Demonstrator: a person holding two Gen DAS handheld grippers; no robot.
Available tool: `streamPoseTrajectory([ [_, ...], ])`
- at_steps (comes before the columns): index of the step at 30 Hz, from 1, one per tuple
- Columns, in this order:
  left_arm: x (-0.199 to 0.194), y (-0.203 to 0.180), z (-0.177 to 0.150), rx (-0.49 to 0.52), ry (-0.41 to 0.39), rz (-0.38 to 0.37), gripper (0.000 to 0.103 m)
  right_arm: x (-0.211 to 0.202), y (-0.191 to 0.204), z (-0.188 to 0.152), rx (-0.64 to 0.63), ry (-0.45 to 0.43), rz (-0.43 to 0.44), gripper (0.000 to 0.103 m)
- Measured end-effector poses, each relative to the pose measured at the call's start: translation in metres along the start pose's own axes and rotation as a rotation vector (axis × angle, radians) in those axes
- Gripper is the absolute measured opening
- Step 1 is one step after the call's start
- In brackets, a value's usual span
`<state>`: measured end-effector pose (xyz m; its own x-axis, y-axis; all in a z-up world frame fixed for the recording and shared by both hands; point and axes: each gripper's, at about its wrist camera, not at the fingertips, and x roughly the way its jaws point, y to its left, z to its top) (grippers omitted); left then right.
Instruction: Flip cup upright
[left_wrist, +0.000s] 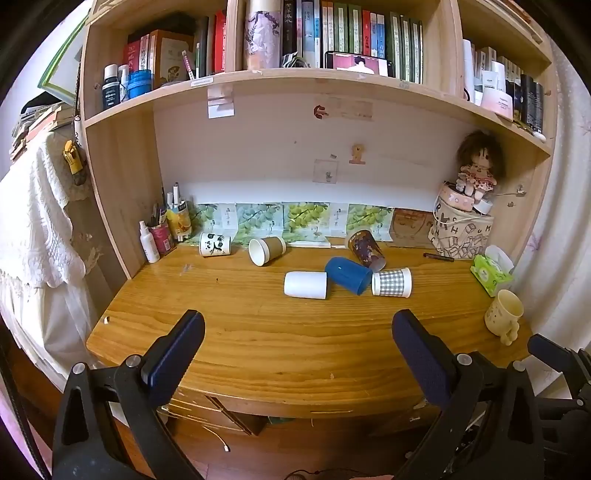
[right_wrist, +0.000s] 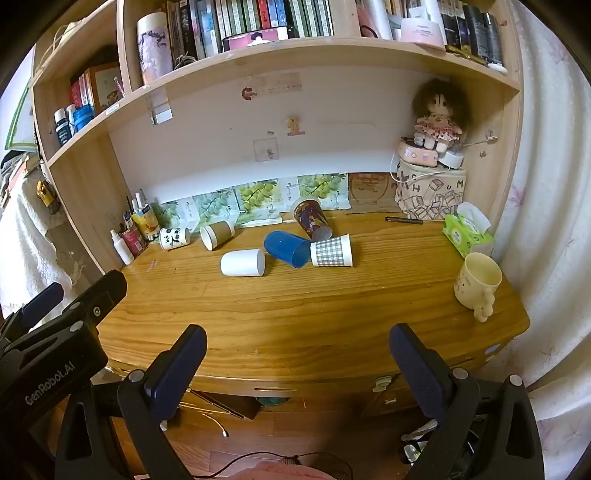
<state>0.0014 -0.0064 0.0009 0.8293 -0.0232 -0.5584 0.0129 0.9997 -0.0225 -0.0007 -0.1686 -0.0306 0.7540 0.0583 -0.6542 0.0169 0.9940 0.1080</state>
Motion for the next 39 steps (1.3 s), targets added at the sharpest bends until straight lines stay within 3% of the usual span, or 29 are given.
streamPoseTrajectory([
  [24, -0.001, 0.042, 0.003, 0.062, -0.031, -0.044, 0.102, -0.008, 0.029, -0.013, 0.052, -0.022, -0.040, 0.100],
  [39, 0.007, 0.059, -0.002, 0.067, 0.014, -0.083, 0.102, -0.013, 0.045, -0.026, 0.079, -0.019, -0.055, 0.100],
])
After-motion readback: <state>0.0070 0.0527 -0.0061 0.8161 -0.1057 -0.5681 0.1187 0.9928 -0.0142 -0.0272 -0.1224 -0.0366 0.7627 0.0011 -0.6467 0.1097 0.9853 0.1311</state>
